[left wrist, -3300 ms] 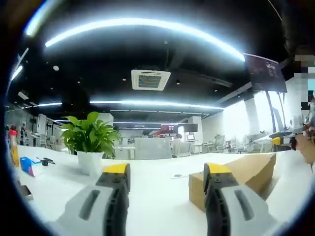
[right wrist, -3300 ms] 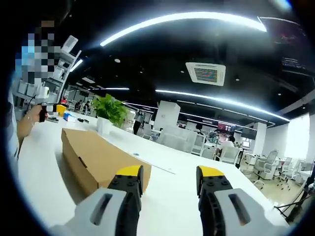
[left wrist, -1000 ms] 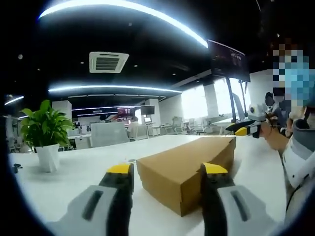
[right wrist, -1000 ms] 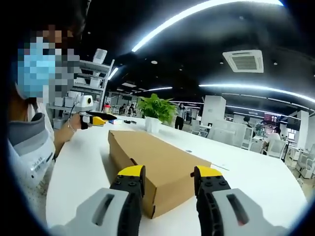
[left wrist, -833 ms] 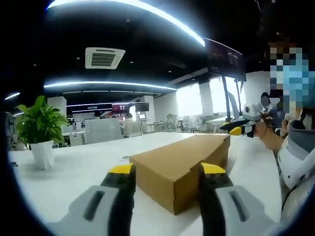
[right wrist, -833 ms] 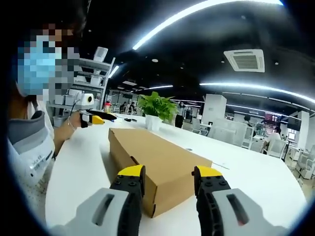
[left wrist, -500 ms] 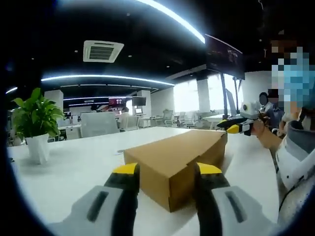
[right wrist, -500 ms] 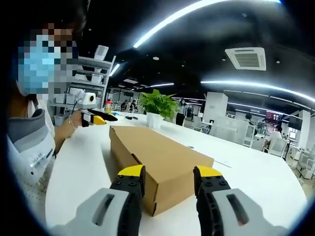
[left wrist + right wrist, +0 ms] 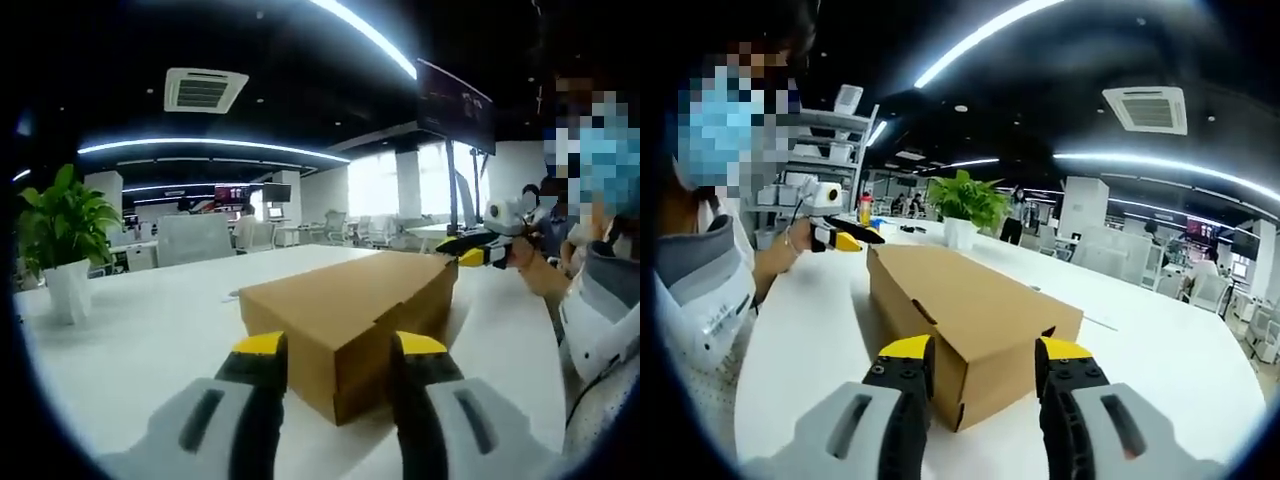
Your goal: Operate the shoe box by opening the lid, removing the specified soft item, and placing it in the target area until the item is outside and the box remains undamaged.
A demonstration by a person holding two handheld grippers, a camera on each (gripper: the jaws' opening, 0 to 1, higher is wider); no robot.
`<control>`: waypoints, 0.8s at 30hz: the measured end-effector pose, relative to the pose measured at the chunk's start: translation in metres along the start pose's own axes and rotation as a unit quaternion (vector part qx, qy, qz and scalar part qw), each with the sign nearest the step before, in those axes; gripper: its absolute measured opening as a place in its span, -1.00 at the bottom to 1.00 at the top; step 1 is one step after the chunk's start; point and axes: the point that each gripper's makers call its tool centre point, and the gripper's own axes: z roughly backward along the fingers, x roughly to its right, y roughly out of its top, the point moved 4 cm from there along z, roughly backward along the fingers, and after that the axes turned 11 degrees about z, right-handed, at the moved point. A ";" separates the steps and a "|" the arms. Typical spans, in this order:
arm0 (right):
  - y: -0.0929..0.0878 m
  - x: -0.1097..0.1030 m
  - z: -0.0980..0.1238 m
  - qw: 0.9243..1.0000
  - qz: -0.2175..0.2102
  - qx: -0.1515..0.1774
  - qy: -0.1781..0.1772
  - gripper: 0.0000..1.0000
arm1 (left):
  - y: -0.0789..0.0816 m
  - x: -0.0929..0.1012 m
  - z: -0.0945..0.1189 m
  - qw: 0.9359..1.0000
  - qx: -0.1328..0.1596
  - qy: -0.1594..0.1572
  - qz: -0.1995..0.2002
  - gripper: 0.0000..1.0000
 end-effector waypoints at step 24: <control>-0.010 -0.008 -0.006 0.999 0.003 -0.031 0.018 -0.25 | -0.007 -0.003 -0.002 1.000 -0.025 -0.001 -0.001 -0.26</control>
